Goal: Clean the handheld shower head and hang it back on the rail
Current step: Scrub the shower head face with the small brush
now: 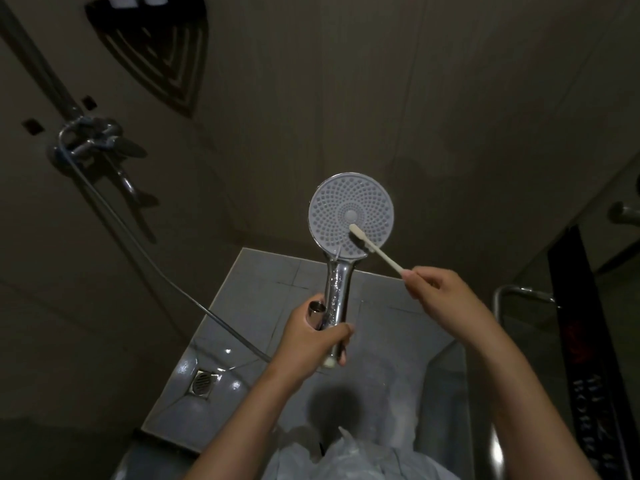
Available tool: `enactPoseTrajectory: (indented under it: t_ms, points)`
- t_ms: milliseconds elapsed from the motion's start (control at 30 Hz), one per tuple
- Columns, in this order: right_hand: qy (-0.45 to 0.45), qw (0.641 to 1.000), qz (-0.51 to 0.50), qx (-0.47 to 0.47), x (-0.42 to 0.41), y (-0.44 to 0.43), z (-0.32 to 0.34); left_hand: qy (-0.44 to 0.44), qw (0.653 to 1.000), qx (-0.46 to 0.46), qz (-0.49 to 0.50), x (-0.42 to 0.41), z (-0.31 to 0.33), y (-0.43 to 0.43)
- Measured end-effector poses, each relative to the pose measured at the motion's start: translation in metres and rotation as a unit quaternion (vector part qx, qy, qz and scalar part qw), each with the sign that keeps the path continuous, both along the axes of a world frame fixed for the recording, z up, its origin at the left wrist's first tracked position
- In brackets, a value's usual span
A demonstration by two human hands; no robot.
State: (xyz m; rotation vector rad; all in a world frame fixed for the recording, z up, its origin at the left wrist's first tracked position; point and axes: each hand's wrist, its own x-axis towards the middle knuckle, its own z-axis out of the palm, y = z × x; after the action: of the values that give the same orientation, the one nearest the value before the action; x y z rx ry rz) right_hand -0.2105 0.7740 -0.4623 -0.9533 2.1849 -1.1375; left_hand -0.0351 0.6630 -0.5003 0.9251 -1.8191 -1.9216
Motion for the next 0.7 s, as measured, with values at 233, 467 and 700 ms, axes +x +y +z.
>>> enactPoseTrajectory:
  t_ms: [233, 467, 700]
  points:
    - [0.014, 0.992, -0.087, -0.091, -0.011, 0.003, 0.019, 0.01, 1.0, 0.002, -0.007, 0.0, 0.005, -0.002]
    - [0.081, 0.978, -0.151, -0.116, -0.002, -0.019, 0.027, -0.001, 0.999, -0.003, -0.032, 0.001, -0.002, 0.001]
    - [0.132, 0.969, -0.177, -0.112, 0.006, -0.033, 0.031, 0.001, 0.999, -0.017, -0.04, 0.0, -0.002, 0.002]
